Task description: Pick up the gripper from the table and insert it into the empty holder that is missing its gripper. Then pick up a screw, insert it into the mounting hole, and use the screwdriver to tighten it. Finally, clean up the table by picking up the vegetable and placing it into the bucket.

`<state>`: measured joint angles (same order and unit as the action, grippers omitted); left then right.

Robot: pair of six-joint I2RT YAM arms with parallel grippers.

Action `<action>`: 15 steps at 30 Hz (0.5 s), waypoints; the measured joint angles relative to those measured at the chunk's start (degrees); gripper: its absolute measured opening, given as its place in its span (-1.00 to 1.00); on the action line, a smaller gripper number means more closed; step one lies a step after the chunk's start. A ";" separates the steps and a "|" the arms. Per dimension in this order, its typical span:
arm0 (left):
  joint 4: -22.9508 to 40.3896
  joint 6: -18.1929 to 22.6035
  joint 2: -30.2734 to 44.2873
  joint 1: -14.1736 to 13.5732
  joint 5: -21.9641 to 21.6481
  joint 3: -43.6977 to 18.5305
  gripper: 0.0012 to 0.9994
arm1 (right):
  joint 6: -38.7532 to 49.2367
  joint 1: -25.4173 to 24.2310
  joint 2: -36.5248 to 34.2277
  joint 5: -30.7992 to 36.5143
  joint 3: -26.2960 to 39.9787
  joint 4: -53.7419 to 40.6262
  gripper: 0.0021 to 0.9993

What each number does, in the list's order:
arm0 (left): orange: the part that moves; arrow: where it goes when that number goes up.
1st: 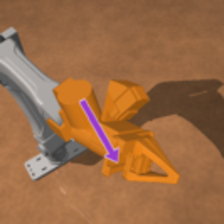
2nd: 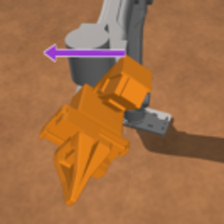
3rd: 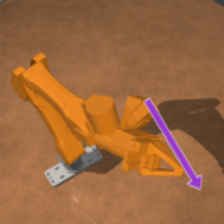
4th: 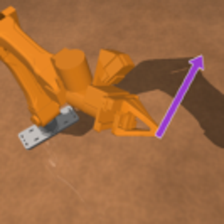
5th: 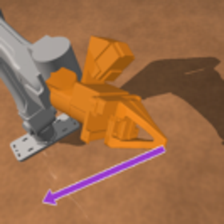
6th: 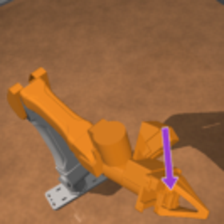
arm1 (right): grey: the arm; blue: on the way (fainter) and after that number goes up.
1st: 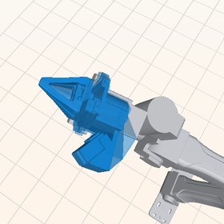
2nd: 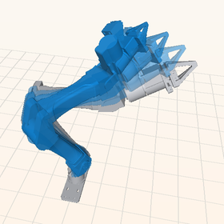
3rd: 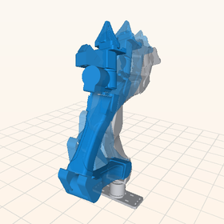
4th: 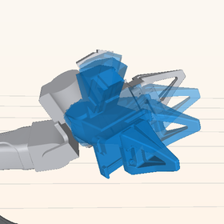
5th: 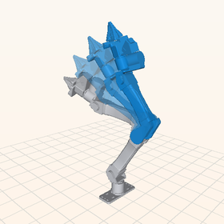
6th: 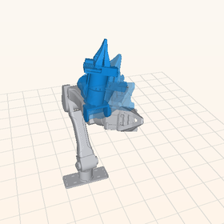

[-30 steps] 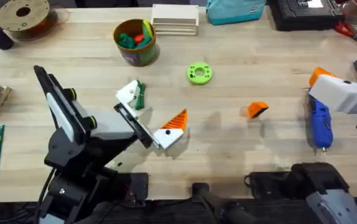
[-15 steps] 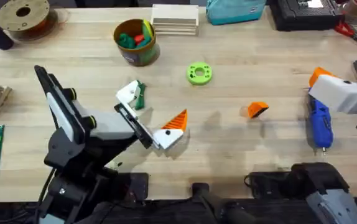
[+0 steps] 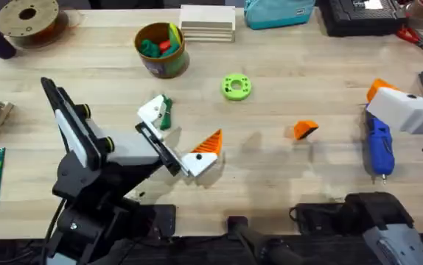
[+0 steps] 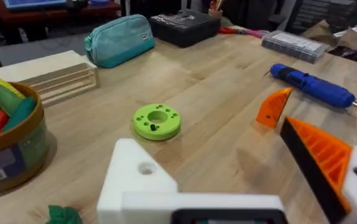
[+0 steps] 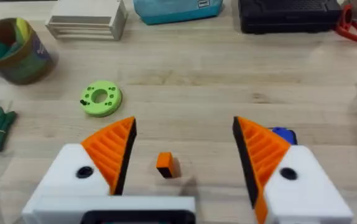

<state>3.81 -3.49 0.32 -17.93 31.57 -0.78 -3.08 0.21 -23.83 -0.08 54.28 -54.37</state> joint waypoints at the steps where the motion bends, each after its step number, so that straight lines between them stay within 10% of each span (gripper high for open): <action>1: 0.01 0.00 0.00 0.00 0.00 0.00 0.97 | -0.18 0.00 0.00 0.00 0.00 -0.26 0.81; 15: 0.01 0.00 0.00 0.00 0.02 0.00 0.97 | 1.89 0.00 -16.17 -4.27 0.33 -14.92 0.81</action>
<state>3.81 -3.49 0.32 -17.93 31.59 -0.78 -1.20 0.21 -40.01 -4.34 54.61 -69.29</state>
